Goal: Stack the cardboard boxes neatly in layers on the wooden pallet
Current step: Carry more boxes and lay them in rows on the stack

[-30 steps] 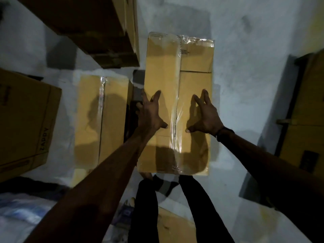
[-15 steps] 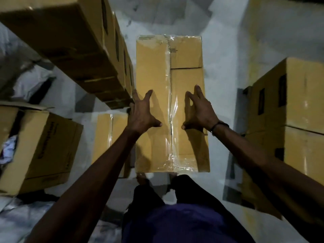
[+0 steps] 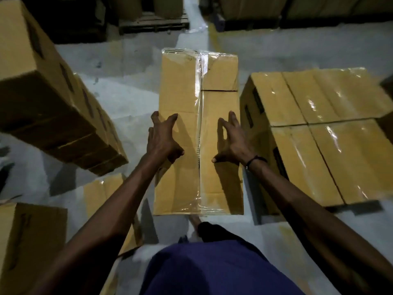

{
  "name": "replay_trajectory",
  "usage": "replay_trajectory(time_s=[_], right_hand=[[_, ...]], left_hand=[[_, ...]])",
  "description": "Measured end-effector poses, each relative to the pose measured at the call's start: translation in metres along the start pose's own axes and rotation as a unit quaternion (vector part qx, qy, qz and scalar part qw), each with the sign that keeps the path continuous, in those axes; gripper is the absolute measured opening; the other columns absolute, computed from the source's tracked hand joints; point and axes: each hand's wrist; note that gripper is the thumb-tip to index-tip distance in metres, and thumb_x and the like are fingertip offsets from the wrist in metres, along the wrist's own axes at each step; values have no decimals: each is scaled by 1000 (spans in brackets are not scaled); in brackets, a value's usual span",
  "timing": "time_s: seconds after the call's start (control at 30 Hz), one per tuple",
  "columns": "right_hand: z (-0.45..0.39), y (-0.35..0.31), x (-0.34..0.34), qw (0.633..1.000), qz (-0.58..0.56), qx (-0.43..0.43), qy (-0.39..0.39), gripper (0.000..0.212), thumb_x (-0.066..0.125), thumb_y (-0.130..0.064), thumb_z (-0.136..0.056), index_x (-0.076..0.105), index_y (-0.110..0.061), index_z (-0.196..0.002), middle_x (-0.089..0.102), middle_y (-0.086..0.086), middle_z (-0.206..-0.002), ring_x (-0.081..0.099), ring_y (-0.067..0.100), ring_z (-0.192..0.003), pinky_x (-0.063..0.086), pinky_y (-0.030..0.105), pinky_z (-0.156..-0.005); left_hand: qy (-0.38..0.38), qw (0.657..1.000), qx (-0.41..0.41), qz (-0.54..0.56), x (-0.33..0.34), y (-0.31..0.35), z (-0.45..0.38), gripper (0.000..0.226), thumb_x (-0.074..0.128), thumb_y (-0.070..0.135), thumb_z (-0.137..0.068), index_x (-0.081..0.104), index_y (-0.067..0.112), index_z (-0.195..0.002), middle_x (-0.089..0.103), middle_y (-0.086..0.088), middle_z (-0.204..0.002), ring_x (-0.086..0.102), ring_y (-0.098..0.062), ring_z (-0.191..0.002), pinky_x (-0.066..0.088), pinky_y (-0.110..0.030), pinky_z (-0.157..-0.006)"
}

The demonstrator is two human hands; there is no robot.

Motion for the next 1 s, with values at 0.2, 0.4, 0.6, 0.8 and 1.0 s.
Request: replay_trajectory(time_s=[0.2,0.4,0.6,0.8,1.0], right_hand=[[80,56,-50,995,-5,86,42,145,104,-37,-41,24,-18,-162,-7,6,-172,1,27,-158,19,44,-127],[154,140,-90,983,-18,163,84,150,105,-37,-36,25,-22,-162,-6,3,-172,4,28,-158,22,53,-125],[214,230,-133,973,-26,200,111,152,105,-37,-33,26,-22,-162,-5,3,-172,8,29,-158,24,49,-125],[266,336,-184,967,-16,225,122,149,105,-38,-35,26,-24,-161,-5,1,-172,15,32,-156,28,52,-123],[302,427,-242,964,-7,231,129,144,105,-35,-39,27,-23,-160,-3,3,-172,15,34,-155,27,55,-123]], left_hand=[[-55,994,96,5,40,69,32,125,103,23,-51,36,28,-156,9,-11,-162,47,-46,-129,51,-49,-102],[-104,977,187,18,93,152,70,126,103,25,-45,39,25,-154,14,-11,-158,55,-45,-118,55,-48,-97],[-124,962,244,-1,147,245,112,129,104,26,-42,40,22,-153,26,-16,-153,59,-47,-110,56,-48,-93],[-135,953,271,-7,226,340,144,134,103,40,-36,39,23,-153,41,-23,-147,56,-45,-120,56,-45,-89],[-140,949,284,-5,293,434,163,135,104,40,-36,39,25,-153,32,-24,-157,47,-43,-132,51,-44,-100]])
Point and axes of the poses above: each hand's wrist, its own z-axis away from the middle knuckle, its own x-axis out of the palm, y = z × x
